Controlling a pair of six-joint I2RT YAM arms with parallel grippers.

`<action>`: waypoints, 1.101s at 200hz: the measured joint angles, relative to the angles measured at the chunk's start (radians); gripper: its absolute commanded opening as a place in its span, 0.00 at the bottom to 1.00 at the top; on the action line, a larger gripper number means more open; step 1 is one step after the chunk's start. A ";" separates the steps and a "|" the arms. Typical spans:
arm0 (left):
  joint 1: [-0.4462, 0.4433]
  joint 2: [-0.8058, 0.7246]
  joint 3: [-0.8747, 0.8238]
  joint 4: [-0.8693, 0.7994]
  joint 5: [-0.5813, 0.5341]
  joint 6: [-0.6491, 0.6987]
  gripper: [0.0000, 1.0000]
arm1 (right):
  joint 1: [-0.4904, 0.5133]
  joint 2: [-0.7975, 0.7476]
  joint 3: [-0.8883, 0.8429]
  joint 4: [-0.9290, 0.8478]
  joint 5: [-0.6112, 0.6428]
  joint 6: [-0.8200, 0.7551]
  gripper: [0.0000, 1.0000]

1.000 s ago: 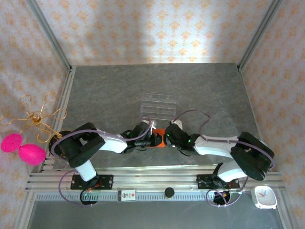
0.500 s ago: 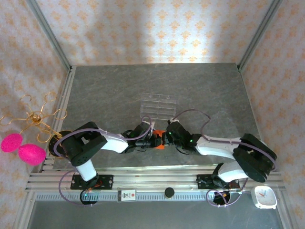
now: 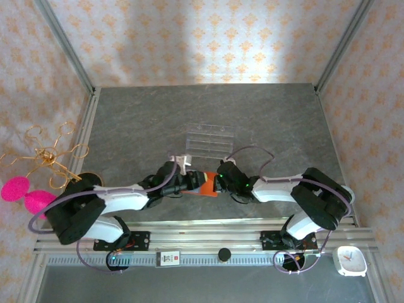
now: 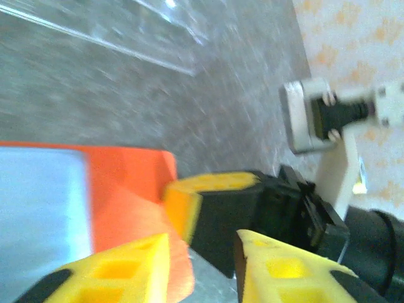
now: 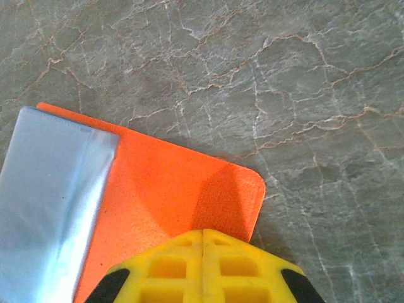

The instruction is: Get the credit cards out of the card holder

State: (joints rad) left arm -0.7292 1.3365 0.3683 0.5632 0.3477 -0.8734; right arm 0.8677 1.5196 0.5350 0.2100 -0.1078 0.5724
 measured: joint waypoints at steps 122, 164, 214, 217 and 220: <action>0.145 0.082 -0.118 0.106 0.029 0.003 0.48 | 0.000 0.003 0.002 0.002 0.002 -0.012 0.00; 0.103 0.136 -0.121 0.200 0.026 -0.032 0.42 | 0.000 0.003 0.002 0.001 0.007 -0.016 0.00; 0.022 0.082 -0.122 0.213 0.040 -0.076 0.28 | 0.000 0.003 0.002 0.001 0.011 -0.024 0.00; 0.022 0.078 -0.122 0.213 0.040 -0.076 0.27 | 0.000 0.003 0.002 0.001 0.011 -0.025 0.00; 0.021 0.076 -0.122 0.213 0.042 -0.076 0.25 | 0.000 0.003 0.002 0.001 0.011 -0.026 0.00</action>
State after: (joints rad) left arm -0.7086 1.4120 0.2462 0.7765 0.3893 -0.9493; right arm 0.8677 1.5230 0.5365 0.2108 -0.0963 0.5461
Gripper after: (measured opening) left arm 0.295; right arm 0.048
